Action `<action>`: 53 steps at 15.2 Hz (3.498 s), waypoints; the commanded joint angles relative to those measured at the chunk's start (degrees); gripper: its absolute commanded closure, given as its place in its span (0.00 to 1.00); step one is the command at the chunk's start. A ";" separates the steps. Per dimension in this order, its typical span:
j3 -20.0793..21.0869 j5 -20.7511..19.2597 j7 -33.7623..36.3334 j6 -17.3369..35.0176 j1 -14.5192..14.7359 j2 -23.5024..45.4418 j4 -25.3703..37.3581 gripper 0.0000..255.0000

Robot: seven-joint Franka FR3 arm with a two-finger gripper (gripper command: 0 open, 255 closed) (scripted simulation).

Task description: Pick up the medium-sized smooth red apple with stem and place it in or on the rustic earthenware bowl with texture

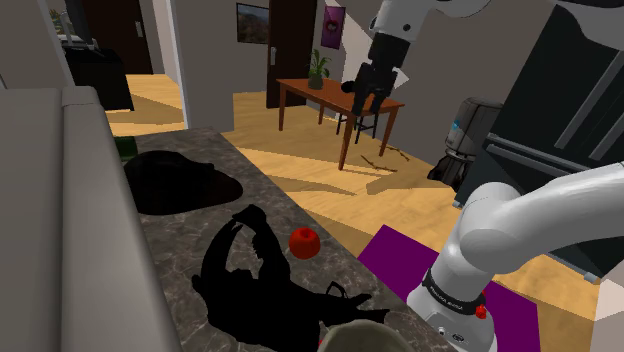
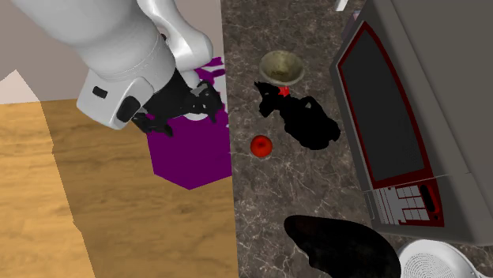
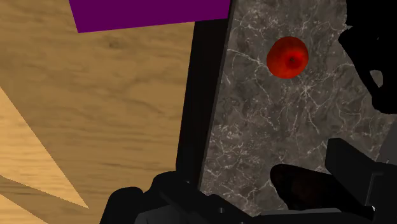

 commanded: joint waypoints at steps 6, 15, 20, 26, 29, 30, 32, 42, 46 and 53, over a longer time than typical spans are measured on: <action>7.51 0.15 7.16 3.61 0.81 1.96 -4.59 0.00; 20.65 0.18 20.75 10.27 2.21 11.10 -9.07 0.00; 27.68 -1.04 29.12 13.97 2.33 19.43 -9.41 0.00; 34.68 -4.90 39.88 17.67 1.99 31.64 -7.95 0.00; 34.70 -5.12 40.09 20.09 2.00 32.12 -9.97 0.00; 34.73 -5.21 40.17 20.90 1.97 32.31 -10.62 0.00; 34.79 -5.42 40.35 22.55 1.91 32.75 -11.89 0.00; 34.85 -5.61 40.52 23.84 1.84 33.13 -12.85 1.00; 34.85 -5.62 40.52 23.84 1.84 33.14 -12.84 1.00; 34.60 -5.07 39.89 22.16 1.97 31.92 -12.21 1.00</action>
